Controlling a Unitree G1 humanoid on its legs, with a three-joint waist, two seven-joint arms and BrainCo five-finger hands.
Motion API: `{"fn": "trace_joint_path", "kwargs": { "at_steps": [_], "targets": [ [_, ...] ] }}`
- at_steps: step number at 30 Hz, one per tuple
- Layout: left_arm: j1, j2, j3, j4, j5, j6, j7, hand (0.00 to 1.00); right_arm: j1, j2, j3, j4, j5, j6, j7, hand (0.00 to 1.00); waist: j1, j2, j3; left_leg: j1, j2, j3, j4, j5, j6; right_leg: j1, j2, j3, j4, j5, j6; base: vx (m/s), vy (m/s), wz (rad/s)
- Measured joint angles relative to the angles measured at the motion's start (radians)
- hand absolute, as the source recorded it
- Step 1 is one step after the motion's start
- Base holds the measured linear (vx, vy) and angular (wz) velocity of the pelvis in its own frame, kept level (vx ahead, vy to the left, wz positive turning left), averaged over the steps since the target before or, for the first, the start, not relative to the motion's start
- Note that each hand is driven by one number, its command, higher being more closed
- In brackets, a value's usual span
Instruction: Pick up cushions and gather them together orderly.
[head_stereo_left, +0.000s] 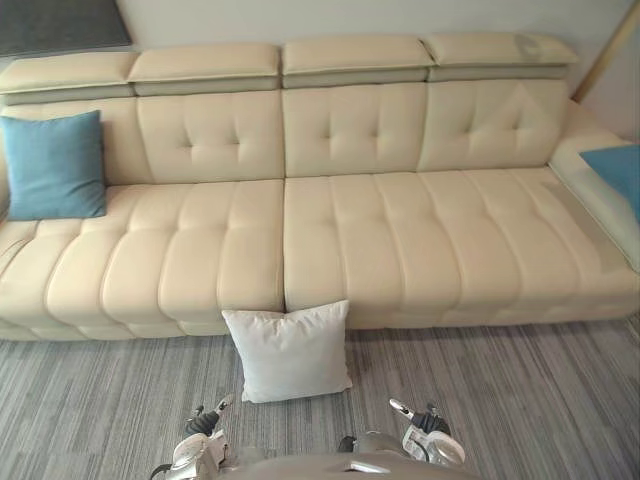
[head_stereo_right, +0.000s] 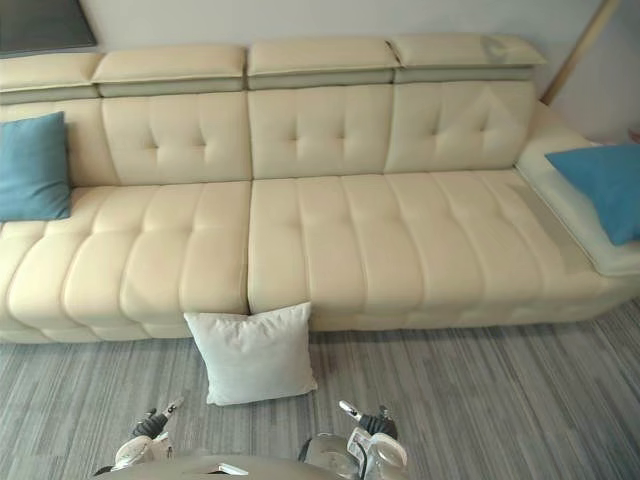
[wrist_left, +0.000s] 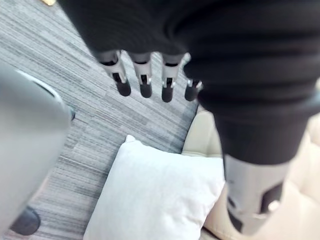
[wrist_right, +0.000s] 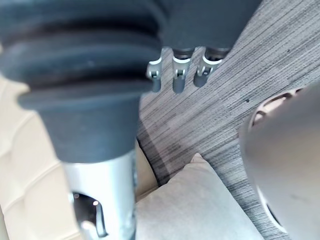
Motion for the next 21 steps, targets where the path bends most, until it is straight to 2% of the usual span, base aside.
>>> {"fn": "trace_joint_path", "kwargs": {
  "at_steps": [3, 6, 7, 8, 10, 13, 16, 21],
  "targets": [
    [0.009, 0.000, -0.001, -0.010, 0.000, -0.001, 0.000, 0.00, 0.008, 0.000, 0.000, -0.003, 0.001, 0.000, -0.001, 0.00, 0.012, 0.001, 0.000, -0.026, 0.031, 0.018, 0.053, -0.019, 0.008, 0.032, 0.019, -0.008, -0.052, 0.026, -0.008, 0.00, -0.018, 0.07],
    [0.009, 0.001, 0.000, -0.008, 0.000, 0.000, 0.000, 0.00, 0.011, 0.000, 0.000, -0.004, 0.002, 0.002, -0.004, 0.00, 0.012, 0.000, 0.000, -0.027, 0.024, 0.032, 0.004, -0.064, 0.025, 0.029, 0.015, 0.004, -0.060, 0.036, -0.001, 0.01, 0.081, -0.03],
    [0.009, 0.001, 0.000, -0.007, 0.000, 0.000, 0.001, 0.00, 0.011, 0.000, -0.001, -0.003, 0.002, 0.002, -0.005, 0.00, 0.013, 0.001, 0.000, -0.027, 0.018, 0.031, -0.020, -0.063, 0.027, 0.027, 0.014, 0.010, -0.058, 0.039, 0.005, 0.02, 0.178, -0.38],
    [0.012, 0.003, 0.001, -0.004, -0.001, -0.001, 0.002, 0.00, 0.011, 0.002, 0.003, -0.002, 0.002, 0.003, -0.005, 0.00, 0.021, 0.003, -0.007, -0.003, -0.010, 0.036, -0.094, -0.042, 0.021, 0.012, 0.013, 0.053, -0.038, 0.044, 0.023, 0.02, 0.145, -0.44],
    [0.017, 0.018, -0.002, 0.009, 0.002, -0.001, 0.002, 0.00, 0.021, 0.008, 0.014, -0.003, 0.002, 0.003, -0.005, 0.00, 0.017, -0.010, -0.018, 0.010, -0.036, 0.072, -0.117, -0.038, 0.032, -0.003, 0.007, 0.132, -0.056, 0.062, 0.033, 0.03, 0.166, -0.48],
    [0.017, 0.030, -0.004, 0.023, 0.014, 0.000, 0.002, 0.00, 0.041, 0.016, 0.020, -0.003, 0.002, 0.004, -0.005, 0.00, 0.010, -0.020, -0.035, 0.027, -0.069, 0.080, -0.147, -0.027, 0.051, -0.002, -0.014, 0.155, -0.079, 0.076, 0.049, 0.03, 0.156, -0.20],
    [0.017, 0.032, -0.023, 0.030, 0.028, 0.000, 0.002, 0.00, 0.051, 0.021, 0.018, -0.003, 0.002, 0.004, -0.005, 0.00, 0.008, -0.019, -0.039, 0.052, -0.093, 0.084, -0.182, -0.013, 0.066, 0.017, -0.029, 0.156, -0.102, 0.088, 0.063, 0.01, 0.095, 0.01],
    [0.017, 0.034, -0.053, 0.032, 0.036, 0.000, 0.005, 0.00, 0.052, 0.015, 0.019, 0.002, 0.000, 0.008, -0.005, 0.00, 0.009, -0.014, -0.045, 0.074, -0.107, 0.070, -0.240, 0.023, 0.068, 0.029, -0.031, 0.151, -0.123, 0.099, 0.061, -0.03, 0.014, 0.05]
  ]
}}
